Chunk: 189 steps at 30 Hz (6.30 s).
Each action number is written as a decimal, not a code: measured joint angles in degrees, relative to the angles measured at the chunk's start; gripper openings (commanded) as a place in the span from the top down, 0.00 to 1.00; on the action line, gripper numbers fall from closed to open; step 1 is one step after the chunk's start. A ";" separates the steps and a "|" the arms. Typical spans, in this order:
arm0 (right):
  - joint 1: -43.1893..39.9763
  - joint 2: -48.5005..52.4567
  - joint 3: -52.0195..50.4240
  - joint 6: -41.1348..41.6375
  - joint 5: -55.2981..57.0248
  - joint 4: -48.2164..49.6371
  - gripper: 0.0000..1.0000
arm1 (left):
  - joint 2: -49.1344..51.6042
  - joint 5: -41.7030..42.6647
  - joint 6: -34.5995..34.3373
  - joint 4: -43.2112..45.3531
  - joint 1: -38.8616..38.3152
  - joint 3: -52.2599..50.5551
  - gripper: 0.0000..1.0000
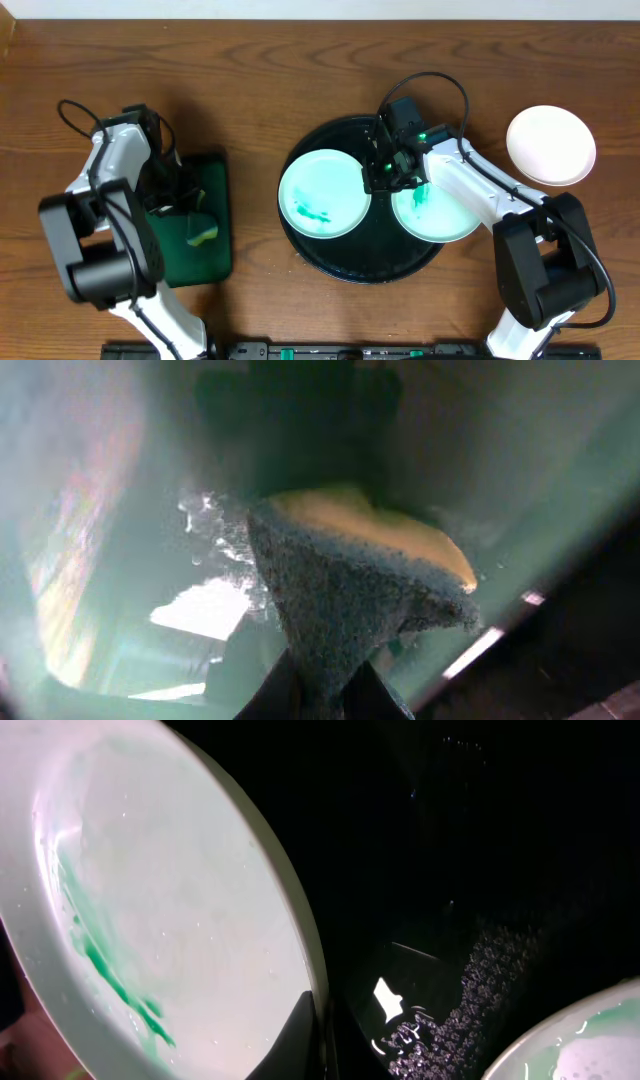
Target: Clean dirty plates on tray and stack at the side
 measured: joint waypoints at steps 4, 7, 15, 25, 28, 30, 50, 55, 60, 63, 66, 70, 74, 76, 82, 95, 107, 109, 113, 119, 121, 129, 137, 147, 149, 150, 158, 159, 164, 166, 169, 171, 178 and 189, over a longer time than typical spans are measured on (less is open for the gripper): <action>0.85 0.00 0.00 -0.79 0.66 -0.44 0.99 | 1.44 1.33 0.52 0.46 -0.07 0.13 0.92; 1.62 0.00 0.00 -1.01 1.07 -0.46 0.99 | 1.90 1.97 0.87 0.59 -0.04 0.20 0.93; 3.43 0.00 0.00 -0.92 3.61 -1.09 0.99 | -1.09 1.92 0.15 -0.37 0.00 0.37 0.93; 3.65 2.08 0.00 0.20 9.51 -0.87 0.99 | -22.38 6.12 -0.90 -3.43 -0.02 0.46 0.93; 3.61 2.27 0.00 0.59 11.19 -0.85 0.99 | -23.45 10.27 -0.79 -4.28 -0.57 0.48 0.93; 3.43 2.27 0.00 0.72 11.96 -0.87 0.99 | -23.06 12.55 -0.42 -4.39 -1.51 0.48 0.93; 3.17 2.29 0.00 0.76 15.02 -0.90 0.99 | -12.44 30.36 -1.25 16.26 -26.34 0.48 0.93; 3.17 2.29 0.00 0.76 14.95 -0.92 0.99 | -6.23 30.82 -6.56 24.26 -32.39 0.48 0.93; 3.17 2.29 0.00 0.76 14.99 -0.81 0.99 | 0.07 28.89 -12.57 26.18 -34.62 0.48 0.93; 3.17 2.29 0.00 0.76 15.02 -0.66 0.99 | 3.50 26.67 -15.52 25.53 -34.56 0.48 0.93; 3.17 2.45 0.00 0.79 15.15 -0.66 0.99 | 4.35 25.79 -17.27 23.78 -34.16 1.20 0.93; 3.17 2.45 0.00 0.76 15.17 -0.68 0.99 | 5.18 22.03 -17.90 20.31 -34.86 2.99 0.93; 3.17 2.45 0.00 0.76 15.17 -0.68 0.99 | 5.25 15.91 -17.86 16.48 -36.28 4.52 0.93; 3.17 2.45 0.00 0.76 15.17 -0.68 0.99 | 5.16 12.74 -17.88 14.53 -37.05 5.09 0.93; 3.17 2.45 0.00 0.76 15.17 -0.70 0.99 | 4.74 7.56 -18.67 11.15 -37.53 5.44 0.93; 3.17 2.45 0.00 0.76 15.17 -0.70 0.99 | 4.31 11.85 -13.75 14.91 -38.16 4.24 0.93; -0.17 2.45 0.00 0.72 13.44 -1.27 0.99 | 5.27 20.06 -16.48 24.70 -45.11 3.76 0.93; -0.46 2.45 0.00 0.70 12.98 -1.27 0.99 | 5.38 20.59 -17.42 24.90 -45.13 3.74 0.93; -0.50 2.45 0.00 0.70 12.81 -1.31 0.99 | 5.38 19.85 -20.72 24.04 -44.81 3.72 0.93; -0.46 2.45 0.00 0.72 11.72 -1.62 0.99 | 5.22 12.20 -24.57 15.61 -44.02 5.05 0.93; -0.26 2.45 0.00 0.72 10.99 -1.60 0.99 | 4.92 8.44 -24.92 12.02 -43.47 5.35 0.93; -0.09 2.45 0.00 0.96 8.98 -0.72 0.99 | 4.17 -6.08 -25.62 5.44 -41.59 5.49 0.93; -0.22 2.45 0.00 8.04 0.48 1.20 0.99 | 4.17 -13.29 -25.53 4.74 -40.59 5.31 0.93; -0.48 2.47 0.00 17.33 -0.20 1.27 0.91 | 4.07 -13.20 -24.04 5.35 -40.46 4.98 0.92; -0.46 2.64 0.00 17.77 -0.22 1.95 0.36 | 4.04 -13.62 -24.02 5.49 -40.85 4.92 0.93; -0.35 2.93 0.00 17.75 -0.33 2.38 0.26 | 4.04 -13.97 -24.00 5.55 -41.16 4.87 0.93; 1.11 5.88 1.46 16.94 -0.37 4.68 0.65 | 4.07 -16.72 -23.82 5.84 -43.15 4.61 0.93; 1.14 6.40 1.75 17.38 -0.15 4.44 0.73 | 4.07 -16.85 -23.80 5.86 -43.21 4.57 0.93; 1.07 7.72 2.29 17.88 -0.46 5.66 0.90 | 4.07 -16.79 -23.41 5.90 -43.21 4.57 0.93; 1.07 8.07 2.32 17.46 -0.66 6.16 0.99 | 4.07 -16.76 -23.15 5.97 -43.21 4.57 0.93; 1.03 8.11 2.34 16.20 -0.74 6.16 0.99 | 4.07 -16.65 -22.95 5.99 -43.21 4.55 0.93; 1.05 8.11 2.32 15.69 -0.74 6.21 0.99 | 4.07 -16.28 -22.71 6.21 -43.19 4.52 0.93; 1.09 8.11 2.29 15.19 -0.68 6.34 0.99 | 3.17 -7.04 -19.87 10.40 -41.64 3.91 0.93; 1.09 8.11 2.27 14.23 -0.76 6.34 0.99 | 4.48 15.65 -15.58 20.35 -41.53 3.87 0.93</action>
